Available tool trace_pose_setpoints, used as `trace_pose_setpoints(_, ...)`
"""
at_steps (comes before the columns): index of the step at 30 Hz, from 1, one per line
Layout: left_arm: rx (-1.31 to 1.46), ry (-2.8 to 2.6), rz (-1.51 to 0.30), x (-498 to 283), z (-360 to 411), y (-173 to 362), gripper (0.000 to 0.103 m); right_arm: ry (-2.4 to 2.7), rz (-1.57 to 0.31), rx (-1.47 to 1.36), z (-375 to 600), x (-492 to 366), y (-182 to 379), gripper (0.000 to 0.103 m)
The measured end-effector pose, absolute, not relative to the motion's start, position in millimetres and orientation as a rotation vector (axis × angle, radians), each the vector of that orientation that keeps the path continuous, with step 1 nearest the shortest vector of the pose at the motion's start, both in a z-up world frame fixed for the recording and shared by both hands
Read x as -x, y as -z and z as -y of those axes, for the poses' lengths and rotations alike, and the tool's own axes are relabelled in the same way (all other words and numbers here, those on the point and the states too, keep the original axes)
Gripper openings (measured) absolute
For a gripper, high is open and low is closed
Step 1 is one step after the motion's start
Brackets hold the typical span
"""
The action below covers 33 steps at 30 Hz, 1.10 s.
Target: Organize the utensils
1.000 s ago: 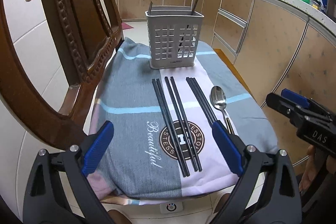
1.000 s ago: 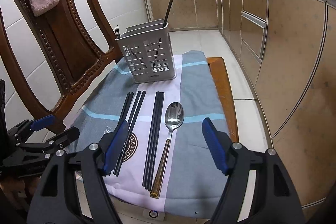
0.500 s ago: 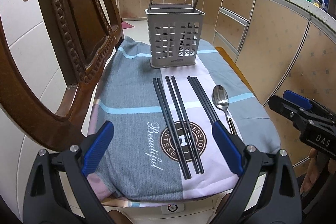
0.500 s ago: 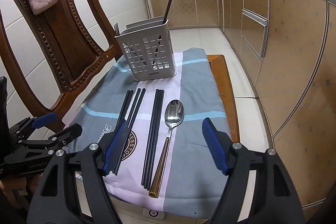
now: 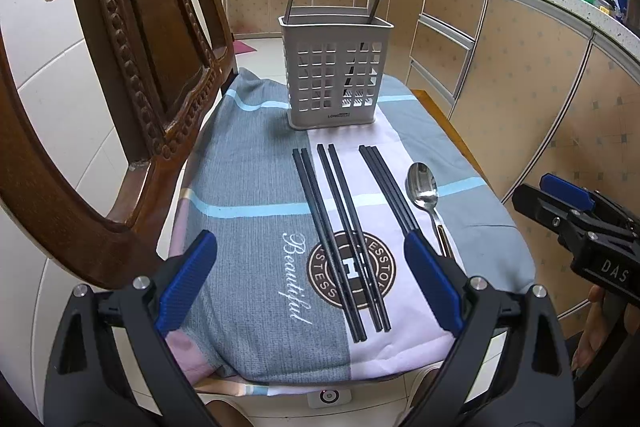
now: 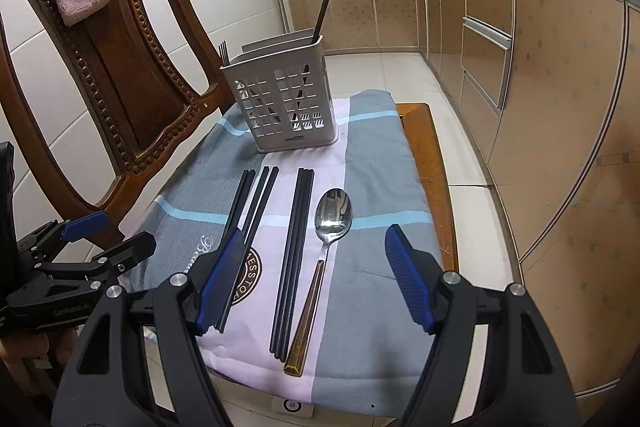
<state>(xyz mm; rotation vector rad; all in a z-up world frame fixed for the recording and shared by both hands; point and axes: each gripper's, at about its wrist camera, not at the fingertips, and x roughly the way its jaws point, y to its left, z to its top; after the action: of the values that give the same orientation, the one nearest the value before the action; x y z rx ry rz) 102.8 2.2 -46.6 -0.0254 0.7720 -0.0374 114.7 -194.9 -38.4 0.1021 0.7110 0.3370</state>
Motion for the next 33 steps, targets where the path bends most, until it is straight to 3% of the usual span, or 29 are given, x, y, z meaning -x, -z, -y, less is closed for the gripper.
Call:
trace_pose_setpoints(16, 0.056, 0.012, -0.808, -123.4, -14.1, 59.9, 0.093, -0.341, -0.722, -0.112, 197.6, -118.4, 40.8, 0.072)
trace_pose_setpoints(25, 0.097, -0.007, -0.886, -177.2, -23.8, 81.0, 0.062, -0.352, -0.717, -0.098, 199.1, -124.0, 41.4, 0.071)
trace_pose_setpoints(33, 0.143, -0.034, -0.971, -238.6, -33.8, 108.1, 0.044, -0.363, -0.739, -0.071, 201.7, -140.6, 49.5, 0.068)
